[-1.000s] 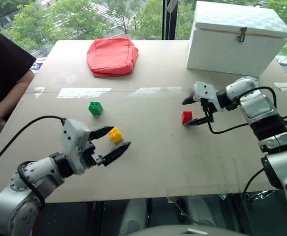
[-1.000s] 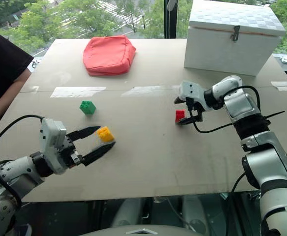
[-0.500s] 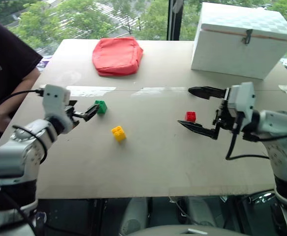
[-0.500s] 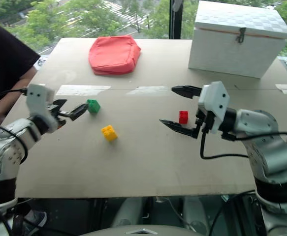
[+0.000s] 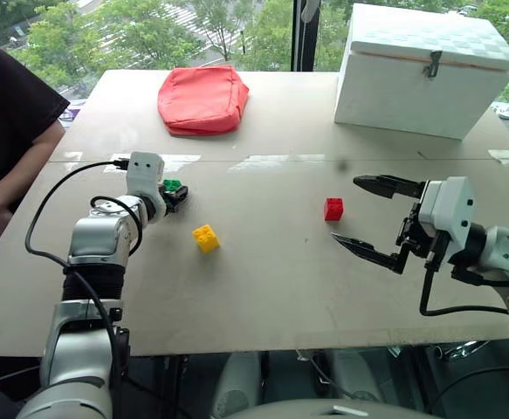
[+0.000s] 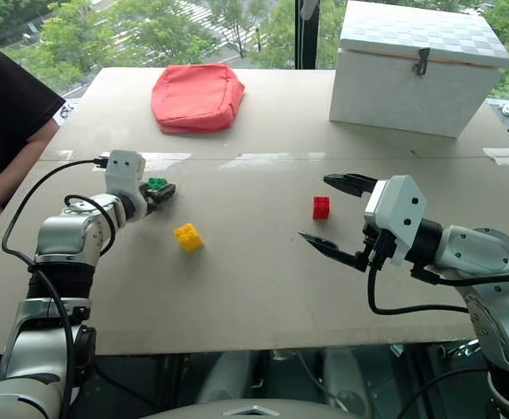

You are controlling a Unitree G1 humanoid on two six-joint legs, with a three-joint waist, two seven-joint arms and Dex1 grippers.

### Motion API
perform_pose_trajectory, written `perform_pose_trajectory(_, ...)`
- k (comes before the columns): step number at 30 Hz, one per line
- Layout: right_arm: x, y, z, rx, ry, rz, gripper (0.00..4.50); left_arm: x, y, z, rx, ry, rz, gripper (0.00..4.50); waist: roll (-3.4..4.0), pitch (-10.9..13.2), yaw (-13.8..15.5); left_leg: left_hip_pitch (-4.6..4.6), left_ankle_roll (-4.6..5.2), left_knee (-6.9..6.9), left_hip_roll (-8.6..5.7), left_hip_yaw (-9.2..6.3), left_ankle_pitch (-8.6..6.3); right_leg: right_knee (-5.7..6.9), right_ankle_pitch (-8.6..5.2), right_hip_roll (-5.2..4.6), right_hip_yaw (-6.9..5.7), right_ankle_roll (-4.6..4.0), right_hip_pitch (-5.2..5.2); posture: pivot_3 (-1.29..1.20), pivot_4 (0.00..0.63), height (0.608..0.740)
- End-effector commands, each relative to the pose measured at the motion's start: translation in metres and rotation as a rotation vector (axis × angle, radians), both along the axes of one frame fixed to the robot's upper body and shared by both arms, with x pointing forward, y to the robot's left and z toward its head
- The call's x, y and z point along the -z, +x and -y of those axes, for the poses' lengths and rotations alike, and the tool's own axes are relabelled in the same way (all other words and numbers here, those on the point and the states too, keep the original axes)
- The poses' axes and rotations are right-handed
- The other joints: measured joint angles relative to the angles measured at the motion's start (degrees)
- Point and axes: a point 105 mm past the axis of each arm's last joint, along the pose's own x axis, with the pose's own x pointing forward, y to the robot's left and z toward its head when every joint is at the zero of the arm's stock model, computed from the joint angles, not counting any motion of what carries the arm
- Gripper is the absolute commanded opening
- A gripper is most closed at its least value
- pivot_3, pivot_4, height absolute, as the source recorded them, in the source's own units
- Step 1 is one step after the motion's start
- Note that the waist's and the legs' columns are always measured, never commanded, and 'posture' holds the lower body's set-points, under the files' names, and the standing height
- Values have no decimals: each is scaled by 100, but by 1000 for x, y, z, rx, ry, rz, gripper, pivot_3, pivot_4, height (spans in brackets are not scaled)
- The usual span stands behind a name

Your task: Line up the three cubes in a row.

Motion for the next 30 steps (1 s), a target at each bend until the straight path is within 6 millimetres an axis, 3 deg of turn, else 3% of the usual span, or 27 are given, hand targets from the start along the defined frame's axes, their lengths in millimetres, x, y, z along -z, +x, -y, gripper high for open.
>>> perform_pose_trajectory(1, -11, -6, 2, 23, 8, 50, 4500, -23, 5, -1, 57, 3, 101, 1340, -1, 0, 6, -2, 0, 2, -1, 0, 0, -1, 0, -3, 0, 0, 0, 0, 150, 740)
perform_pose_trajectory(3, -10, -7, 2, 35, 10, 47, 4500, -40, 3, 17, 215, -46, 173, 1342, -3, 1, 11, -5, 1, 4, -3, 0, 0, -4, 0, -8, 0, 0, 0, 0, 150, 740)
perform_pose_trajectory(6, -9, -8, 4, 57, 11, 44, 4500, -69, -15, 64, 593, -150, 226, 1342, -7, 2, 16, -9, 1, 5, -3, -2, 0, -5, -3, -10, -5, -5, 0, 0, 150, 740)
perform_pose_trajectory(9, -6, -11, 10, 84, 36, 39, 4500, -65, -39, 108, 980, -81, 130, 1342, -6, 1, 15, -9, 1, 4, -3, -1, 0, -6, -14, -11, -5, -25, 0, 0, 150, 740)
perform_pose_trajectory(11, 0, -13, 17, 99, 29, 3, 4500, -58, -44, 124, 1129, -14, 83, 1342, -4, 0, 29, -6, 1, 4, -5, 2, 0, -4, -15, -10, -3, -25, 2, 0, 150, 740)
perform_pose_trajectory(17, 17, -22, 40, 151, -13, -121, 4500, -41, -33, 172, 1385, 123, 12, 1342, -7, 1, 48, -9, 4, 17, -15, 19, 0, -3, -24, 5, -4, -9, 8, 0, 150, 740)
perform_pose_trajectory(20, 24, -30, 55, 190, -39, -146, 4500, -30, -24, 189, 1430, 171, -9, 1342, -8, 1, 19, -11, 6, 20, -19, 18, -1, -4, -27, 8, 2, -2, 9, 0, 150, 740)
perform_pose_trajectory(25, 29, -38, 69, 239, -50, -165, 4500, -17, -11, 202, 1439, 232, -34, 1342, -8, 1, -12, -10, 11, 20, -18, 12, -4, -4, -14, 12, 6, 21, 8, 0, 150, 740)
perform_pose_trajectory(30, 29, -42, 70, 263, -34, -160, 4500, -11, -7, 210, 1457, 262, -29, 1342, -10, 2, 10, -10, 11, 21, -9, 5, -4, -3, -15, 14, 3, 24, 8, 0, 150, 740)
